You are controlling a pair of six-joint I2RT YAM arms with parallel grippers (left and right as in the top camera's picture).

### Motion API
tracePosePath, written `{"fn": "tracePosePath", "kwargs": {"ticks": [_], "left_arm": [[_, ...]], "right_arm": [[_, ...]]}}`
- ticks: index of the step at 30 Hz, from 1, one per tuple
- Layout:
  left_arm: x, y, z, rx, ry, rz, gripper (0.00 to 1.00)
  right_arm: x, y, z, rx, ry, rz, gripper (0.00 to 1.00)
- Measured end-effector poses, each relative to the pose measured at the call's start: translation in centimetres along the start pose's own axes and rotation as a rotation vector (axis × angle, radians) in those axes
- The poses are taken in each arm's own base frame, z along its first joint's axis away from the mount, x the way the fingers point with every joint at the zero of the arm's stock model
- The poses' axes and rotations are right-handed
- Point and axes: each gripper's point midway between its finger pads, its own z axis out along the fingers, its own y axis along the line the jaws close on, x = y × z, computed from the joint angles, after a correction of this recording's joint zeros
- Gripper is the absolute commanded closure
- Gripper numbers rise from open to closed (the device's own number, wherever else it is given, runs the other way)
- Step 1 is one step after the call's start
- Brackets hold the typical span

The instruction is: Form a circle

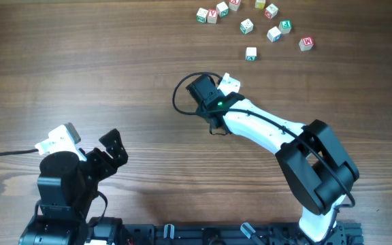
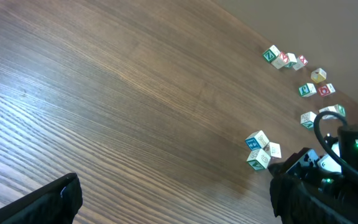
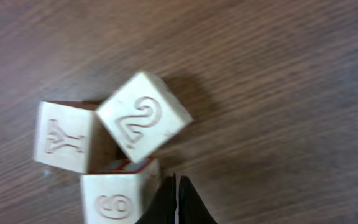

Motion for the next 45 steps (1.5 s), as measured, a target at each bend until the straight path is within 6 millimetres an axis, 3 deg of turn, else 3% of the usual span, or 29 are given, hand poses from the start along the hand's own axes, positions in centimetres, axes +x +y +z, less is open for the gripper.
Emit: {"fn": "tracePosePath", "kwargs": {"ticks": [5, 10, 20, 30, 33, 37, 45], "left_arm": [[0.0, 0.0, 0.0, 0.000, 0.000, 0.000, 0.00], [0.0, 0.0, 0.0, 0.000, 0.000, 0.000, 0.00], [0.0, 0.0, 0.0, 0.000, 0.000, 0.000, 0.00], [0.0, 0.0, 0.0, 0.000, 0.000, 0.000, 0.00], [0.0, 0.0, 0.0, 0.000, 0.000, 0.000, 0.00], [0.0, 0.0, 0.0, 0.000, 0.000, 0.000, 0.00], [0.0, 0.0, 0.0, 0.000, 0.000, 0.000, 0.00]], "right_arm": [[-0.1, -1.4, -0.2, 0.063, -0.016, 0.007, 0.95], [-1.5, -2.1, -1.0, 0.085, -0.066, 0.035, 0.95], [-5.9, -6.1, 0.5, 0.108, -0.017, 0.182, 0.95], [-8.9, -4.1, 1.4, -0.104, 0.018, 0.076, 0.96], [-9.9, -4.5, 1.7, -0.162, 0.035, 0.067, 0.96], [-9.8, -5.3, 2.1, -0.185, 0.069, 0.046, 0.96], [-9.1, -3.7, 1.7, -0.271, 0.096, -0.031, 0.95]]}}
